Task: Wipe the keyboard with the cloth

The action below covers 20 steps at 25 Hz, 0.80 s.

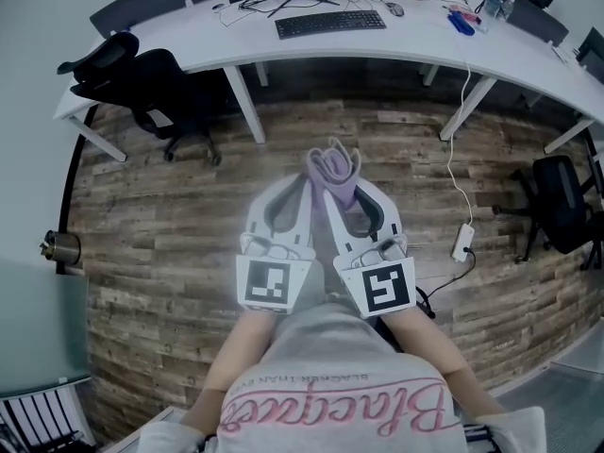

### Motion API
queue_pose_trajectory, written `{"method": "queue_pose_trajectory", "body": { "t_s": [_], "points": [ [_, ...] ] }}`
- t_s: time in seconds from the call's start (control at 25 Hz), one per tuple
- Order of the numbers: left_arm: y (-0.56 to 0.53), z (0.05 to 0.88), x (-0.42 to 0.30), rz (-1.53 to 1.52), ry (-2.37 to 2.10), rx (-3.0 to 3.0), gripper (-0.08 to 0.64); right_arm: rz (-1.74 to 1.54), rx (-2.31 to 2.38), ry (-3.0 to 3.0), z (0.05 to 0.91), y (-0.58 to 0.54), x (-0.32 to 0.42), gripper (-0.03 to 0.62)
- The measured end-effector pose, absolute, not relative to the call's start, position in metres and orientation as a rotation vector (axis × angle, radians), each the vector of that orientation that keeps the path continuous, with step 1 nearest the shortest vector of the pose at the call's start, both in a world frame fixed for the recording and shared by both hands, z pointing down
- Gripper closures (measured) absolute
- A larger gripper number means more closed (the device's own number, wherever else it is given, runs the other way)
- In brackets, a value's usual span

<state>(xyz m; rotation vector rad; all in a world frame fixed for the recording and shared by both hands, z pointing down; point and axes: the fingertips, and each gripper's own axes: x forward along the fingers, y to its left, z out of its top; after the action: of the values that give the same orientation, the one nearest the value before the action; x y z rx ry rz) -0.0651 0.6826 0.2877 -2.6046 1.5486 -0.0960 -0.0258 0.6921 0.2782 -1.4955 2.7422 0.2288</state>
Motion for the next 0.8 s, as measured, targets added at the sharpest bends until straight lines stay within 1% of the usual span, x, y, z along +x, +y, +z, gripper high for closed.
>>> {"method": "queue_pose_trajectory", "body": {
  "t_s": [0.32, 0.52, 0.8],
  "points": [
    [0.597, 0.296, -0.098, -0.075, 1.557, -2.627, 0.554, 0.247, -1.516, 2.763, 0.291, 0.609, -0.057, 0.506],
    [0.537, 0.303, -0.106, -0.053, 1.56, -2.688, 0.554, 0.213, -1.559, 2.803, 0.305, 0.551, -0.064, 0.506],
    [0.461, 0.3, -0.123, -0.07, 1.515, -2.703, 0.554, 0.18, -1.593, 2.806, 0.303, 0.477, -0.084, 0.506]
  ]
}}
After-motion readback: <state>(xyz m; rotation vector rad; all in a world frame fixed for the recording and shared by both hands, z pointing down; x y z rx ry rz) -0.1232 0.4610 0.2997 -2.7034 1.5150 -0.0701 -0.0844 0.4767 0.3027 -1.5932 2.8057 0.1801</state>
